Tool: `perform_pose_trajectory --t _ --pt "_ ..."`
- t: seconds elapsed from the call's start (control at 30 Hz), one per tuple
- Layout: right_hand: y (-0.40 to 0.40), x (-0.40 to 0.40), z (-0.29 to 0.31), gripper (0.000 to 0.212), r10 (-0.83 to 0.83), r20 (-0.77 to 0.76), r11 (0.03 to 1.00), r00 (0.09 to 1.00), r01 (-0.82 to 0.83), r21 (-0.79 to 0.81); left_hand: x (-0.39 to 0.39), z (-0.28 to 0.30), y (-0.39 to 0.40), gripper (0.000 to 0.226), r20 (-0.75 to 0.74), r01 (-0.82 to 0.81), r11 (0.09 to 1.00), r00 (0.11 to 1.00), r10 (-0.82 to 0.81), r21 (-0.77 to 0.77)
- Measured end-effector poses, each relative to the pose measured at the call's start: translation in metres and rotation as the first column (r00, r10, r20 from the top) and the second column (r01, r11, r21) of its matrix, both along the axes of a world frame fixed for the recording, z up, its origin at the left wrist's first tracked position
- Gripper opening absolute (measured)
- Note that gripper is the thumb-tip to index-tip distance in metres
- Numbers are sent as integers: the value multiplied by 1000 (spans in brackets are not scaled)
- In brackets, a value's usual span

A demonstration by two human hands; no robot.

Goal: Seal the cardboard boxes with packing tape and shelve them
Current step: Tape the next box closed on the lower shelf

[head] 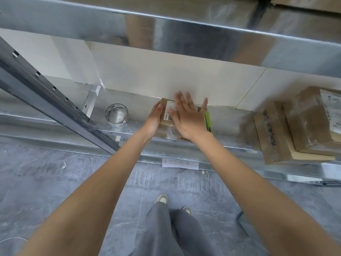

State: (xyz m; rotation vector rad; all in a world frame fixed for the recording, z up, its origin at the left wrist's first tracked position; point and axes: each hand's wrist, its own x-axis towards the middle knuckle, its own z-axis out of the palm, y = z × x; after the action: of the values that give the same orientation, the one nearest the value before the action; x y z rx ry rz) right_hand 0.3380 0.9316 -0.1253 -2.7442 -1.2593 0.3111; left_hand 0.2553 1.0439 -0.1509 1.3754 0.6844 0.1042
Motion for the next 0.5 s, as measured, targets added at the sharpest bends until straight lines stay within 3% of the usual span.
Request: perform_pose_trajectory --t 0.2,0.37,0.43,0.5 --pt "-51 -46 -5 70 172 45 983 984 -174 49 3 -6 -1 42 -10 -81 997 997 81 -21" --pt "-62 -54 -9 65 203 99 970 974 -214 116 4 1 -2 42 -48 -79 997 996 79 10" --pt "-65 -44 -10 69 170 68 965 983 -180 189 3 0 -1 43 -56 -80 997 995 80 6" --pt "-75 -32 -17 80 26 -21 951 999 -18 310 2 -2 2 43 -58 -92 996 994 91 -17"
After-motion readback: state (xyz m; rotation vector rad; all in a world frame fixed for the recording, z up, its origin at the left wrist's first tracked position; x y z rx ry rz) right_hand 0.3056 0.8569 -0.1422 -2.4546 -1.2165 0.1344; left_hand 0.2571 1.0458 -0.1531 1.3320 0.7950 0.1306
